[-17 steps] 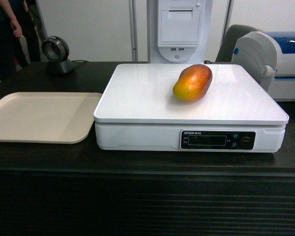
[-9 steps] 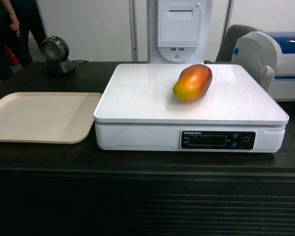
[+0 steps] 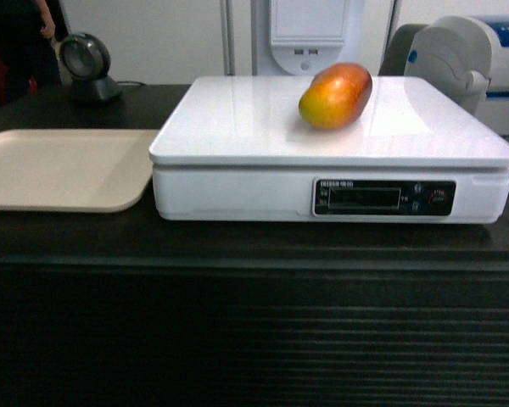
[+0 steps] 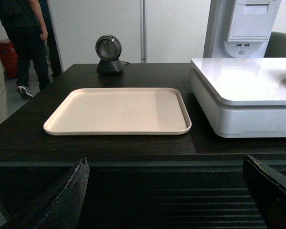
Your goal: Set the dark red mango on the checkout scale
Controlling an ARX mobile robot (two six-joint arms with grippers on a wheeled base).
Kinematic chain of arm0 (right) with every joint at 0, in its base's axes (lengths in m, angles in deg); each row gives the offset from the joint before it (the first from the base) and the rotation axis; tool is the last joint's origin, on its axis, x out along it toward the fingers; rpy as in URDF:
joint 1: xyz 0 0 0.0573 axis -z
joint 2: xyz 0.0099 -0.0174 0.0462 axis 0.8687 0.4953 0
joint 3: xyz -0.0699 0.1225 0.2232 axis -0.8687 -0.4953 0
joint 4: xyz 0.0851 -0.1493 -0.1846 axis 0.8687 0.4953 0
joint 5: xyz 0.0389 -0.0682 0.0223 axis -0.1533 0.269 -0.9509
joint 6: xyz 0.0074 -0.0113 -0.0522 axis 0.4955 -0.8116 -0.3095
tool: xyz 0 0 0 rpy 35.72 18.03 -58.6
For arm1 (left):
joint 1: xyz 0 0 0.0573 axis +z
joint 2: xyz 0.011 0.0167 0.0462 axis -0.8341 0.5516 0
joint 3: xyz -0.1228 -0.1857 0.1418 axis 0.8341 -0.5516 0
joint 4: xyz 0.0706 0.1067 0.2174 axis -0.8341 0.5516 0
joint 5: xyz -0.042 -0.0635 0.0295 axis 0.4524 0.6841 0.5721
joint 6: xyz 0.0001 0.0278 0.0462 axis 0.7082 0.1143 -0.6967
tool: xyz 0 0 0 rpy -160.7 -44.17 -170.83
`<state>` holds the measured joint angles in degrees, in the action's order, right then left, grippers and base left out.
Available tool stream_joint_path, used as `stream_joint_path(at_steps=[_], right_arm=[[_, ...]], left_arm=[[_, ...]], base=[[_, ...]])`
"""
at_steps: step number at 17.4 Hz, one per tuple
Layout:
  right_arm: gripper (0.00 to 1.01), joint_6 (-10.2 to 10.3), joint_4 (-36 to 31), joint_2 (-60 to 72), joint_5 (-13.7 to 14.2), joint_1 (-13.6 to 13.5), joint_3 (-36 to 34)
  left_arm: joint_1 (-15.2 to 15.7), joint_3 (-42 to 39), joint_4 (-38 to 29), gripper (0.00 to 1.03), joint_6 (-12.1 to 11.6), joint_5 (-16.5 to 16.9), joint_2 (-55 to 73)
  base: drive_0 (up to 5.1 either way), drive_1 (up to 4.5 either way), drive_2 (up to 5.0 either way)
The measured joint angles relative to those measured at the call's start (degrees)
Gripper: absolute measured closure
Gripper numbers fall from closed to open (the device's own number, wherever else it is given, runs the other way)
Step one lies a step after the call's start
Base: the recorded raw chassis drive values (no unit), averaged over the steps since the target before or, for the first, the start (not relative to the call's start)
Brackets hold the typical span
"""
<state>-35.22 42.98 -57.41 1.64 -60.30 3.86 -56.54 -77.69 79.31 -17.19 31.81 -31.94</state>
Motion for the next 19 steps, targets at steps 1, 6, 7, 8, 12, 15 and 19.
stream_joint_path(at_steps=[1,6,7,8,12,15,19], right_arm=[[0.03,0.0,0.0,0.0,0.0,0.0,0.0],[0.03,-0.1,0.0,0.0,-0.1,0.0,0.0],[0.03,0.0,0.0,0.0,0.0,0.0,0.0],[0.03,0.0,0.0,0.0,0.0,0.0,0.0],[0.03,0.0,0.0,0.0,0.0,0.0,0.0],[0.03,0.0,0.0,0.0,0.0,0.0,0.0],[0.03,0.0,0.0,0.0,0.0,0.0,0.0]], left_arm=[[0.0,0.0,0.0,0.05,0.0,0.0,0.0],[0.0,0.0,0.0,0.05,0.0,0.0,0.0],[0.0,0.0,0.0,0.05,0.0,0.0,0.0],[0.0,0.0,0.0,0.05,0.0,0.0,0.0],[0.0,0.0,0.0,0.05,0.0,0.0,0.0],[0.0,0.0,0.0,0.05,0.0,0.0,0.0],[0.0,0.0,0.0,0.05,0.0,0.0,0.0]], base=[[0.0,0.0,0.0],[0.0,0.0,0.0],[0.0,0.0,0.0],[0.0,0.0,0.0],[0.0,0.0,0.0],[0.0,0.0,0.0],[0.0,0.0,0.0]])
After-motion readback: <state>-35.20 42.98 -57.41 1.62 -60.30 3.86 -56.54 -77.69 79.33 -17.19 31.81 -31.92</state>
